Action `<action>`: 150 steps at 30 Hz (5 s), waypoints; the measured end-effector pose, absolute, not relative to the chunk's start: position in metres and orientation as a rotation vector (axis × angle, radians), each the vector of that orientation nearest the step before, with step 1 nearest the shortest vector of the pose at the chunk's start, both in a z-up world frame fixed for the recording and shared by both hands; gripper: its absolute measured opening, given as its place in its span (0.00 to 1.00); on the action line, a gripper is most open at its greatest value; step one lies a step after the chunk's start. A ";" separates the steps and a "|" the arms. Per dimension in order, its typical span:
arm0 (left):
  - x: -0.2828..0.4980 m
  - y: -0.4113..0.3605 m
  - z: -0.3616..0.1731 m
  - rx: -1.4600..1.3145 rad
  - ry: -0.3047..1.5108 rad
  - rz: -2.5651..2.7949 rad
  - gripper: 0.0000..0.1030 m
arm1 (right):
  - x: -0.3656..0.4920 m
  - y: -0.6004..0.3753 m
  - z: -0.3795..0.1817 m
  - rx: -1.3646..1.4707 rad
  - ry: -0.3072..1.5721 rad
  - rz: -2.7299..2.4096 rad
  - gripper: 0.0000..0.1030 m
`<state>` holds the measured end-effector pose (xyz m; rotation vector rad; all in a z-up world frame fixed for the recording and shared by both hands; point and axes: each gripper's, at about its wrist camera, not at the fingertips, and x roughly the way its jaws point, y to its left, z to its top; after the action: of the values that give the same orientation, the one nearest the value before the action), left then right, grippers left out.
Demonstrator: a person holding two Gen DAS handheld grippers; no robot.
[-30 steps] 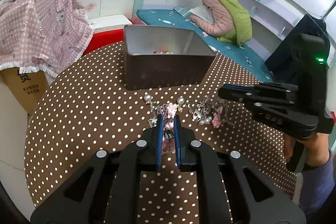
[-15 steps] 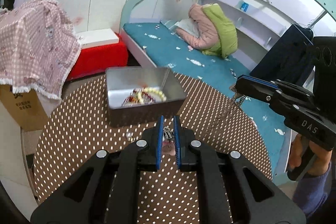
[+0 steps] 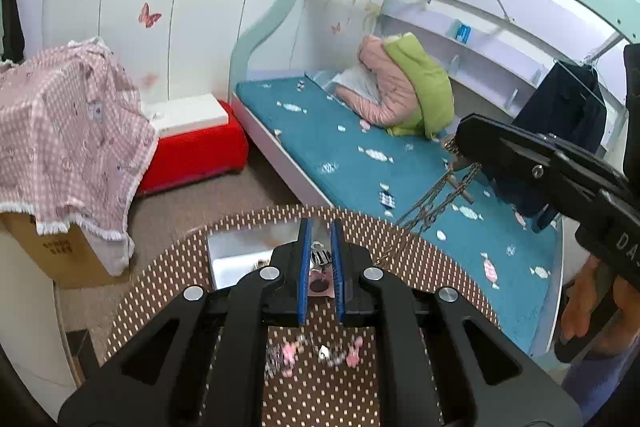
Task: Organize jewelry
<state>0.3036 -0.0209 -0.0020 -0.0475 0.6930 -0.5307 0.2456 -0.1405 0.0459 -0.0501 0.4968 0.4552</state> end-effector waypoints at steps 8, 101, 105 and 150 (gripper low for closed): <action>0.351 -0.024 -0.013 -0.056 0.743 -0.503 0.10 | 0.279 -0.137 0.027 -0.038 0.536 0.443 0.08; 0.303 -0.007 -0.194 0.051 0.948 -0.294 0.12 | 0.212 -0.177 -0.153 0.108 0.858 0.441 0.42; 0.295 0.004 -0.183 -0.020 0.936 -0.329 0.11 | 0.223 -0.161 -0.151 0.085 0.856 0.454 0.42; 0.322 -0.002 -0.085 -0.090 0.861 -0.489 0.12 | 0.264 -0.154 -0.079 0.106 0.742 0.452 0.09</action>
<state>0.3217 -0.0019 -0.0851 -0.0898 0.8612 -0.4886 0.2644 -0.1539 -0.0794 0.1061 0.7417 0.4518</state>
